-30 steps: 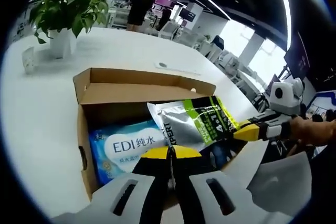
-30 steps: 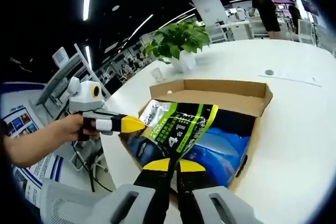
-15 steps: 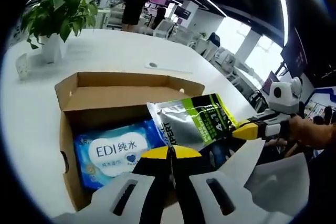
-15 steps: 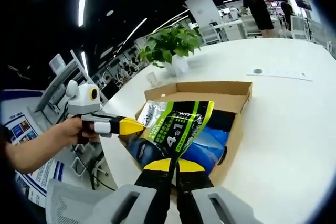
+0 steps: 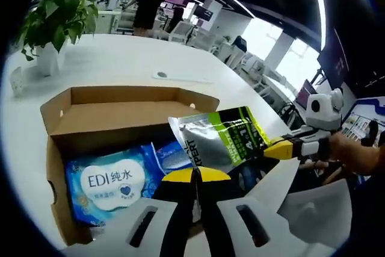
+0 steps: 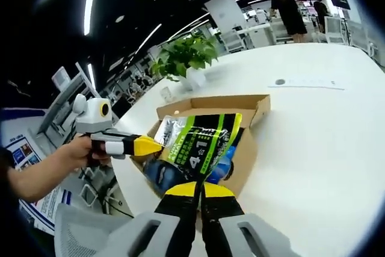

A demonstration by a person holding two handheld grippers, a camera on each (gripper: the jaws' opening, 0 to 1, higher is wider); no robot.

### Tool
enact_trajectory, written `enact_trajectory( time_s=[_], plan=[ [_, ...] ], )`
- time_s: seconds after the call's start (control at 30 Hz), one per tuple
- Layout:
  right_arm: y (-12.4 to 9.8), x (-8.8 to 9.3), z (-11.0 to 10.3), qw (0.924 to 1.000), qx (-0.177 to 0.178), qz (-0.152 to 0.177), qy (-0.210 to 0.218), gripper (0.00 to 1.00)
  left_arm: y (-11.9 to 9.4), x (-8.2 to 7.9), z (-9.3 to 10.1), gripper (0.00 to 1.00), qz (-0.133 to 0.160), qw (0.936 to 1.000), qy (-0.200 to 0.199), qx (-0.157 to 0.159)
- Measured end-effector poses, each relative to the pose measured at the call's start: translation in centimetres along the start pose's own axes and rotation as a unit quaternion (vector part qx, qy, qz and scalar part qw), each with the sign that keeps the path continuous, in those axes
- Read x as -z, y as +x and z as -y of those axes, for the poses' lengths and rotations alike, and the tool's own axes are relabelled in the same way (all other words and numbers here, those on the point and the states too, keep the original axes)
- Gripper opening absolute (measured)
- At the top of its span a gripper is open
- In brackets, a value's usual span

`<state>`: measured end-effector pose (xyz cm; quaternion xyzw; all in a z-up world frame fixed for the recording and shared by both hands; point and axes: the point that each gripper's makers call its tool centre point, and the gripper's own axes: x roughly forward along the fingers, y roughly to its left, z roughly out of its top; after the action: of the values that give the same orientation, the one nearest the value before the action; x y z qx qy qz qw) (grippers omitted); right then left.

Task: Operate the shoe box by opening the lid, removing the specified soft item, and placing it in the target area until the item is outside and the box remains undamaged.

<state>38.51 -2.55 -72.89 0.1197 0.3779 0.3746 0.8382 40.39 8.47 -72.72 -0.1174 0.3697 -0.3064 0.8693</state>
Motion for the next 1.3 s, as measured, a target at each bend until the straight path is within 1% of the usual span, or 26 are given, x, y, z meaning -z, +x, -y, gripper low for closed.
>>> enact_trajectory(
  time_s=[0.6, 0.9, 1.03, 1.3],
  plan=[
    [-2.8, 0.4, 3.2, 0.9995, 0.024, -0.003, 0.02, 0.0, 3.2, -0.6, 2.8, 0.0, -0.01, 0.9997, 0.006, 0.021],
    [-4.0, 0.4, 4.9, 0.9988, 0.036, -0.003, 0.032, 0.0, 4.5, -0.8, 4.0, 0.0, -0.014, 0.9995, 0.006, 0.027],
    [-4.4, 0.5, 5.5, 0.9985, 0.041, -0.002, 0.037, 0.0, 5.3, -1.3, 4.2, 0.0, -0.016, 0.9994, 0.008, 0.031],
    [-5.5, 0.6, 7.1, 0.9975, 0.052, -0.002, 0.047, 0.0, 6.9, -1.6, 5.3, 0.0, -0.024, 0.9988, 0.014, 0.041]
  ],
)
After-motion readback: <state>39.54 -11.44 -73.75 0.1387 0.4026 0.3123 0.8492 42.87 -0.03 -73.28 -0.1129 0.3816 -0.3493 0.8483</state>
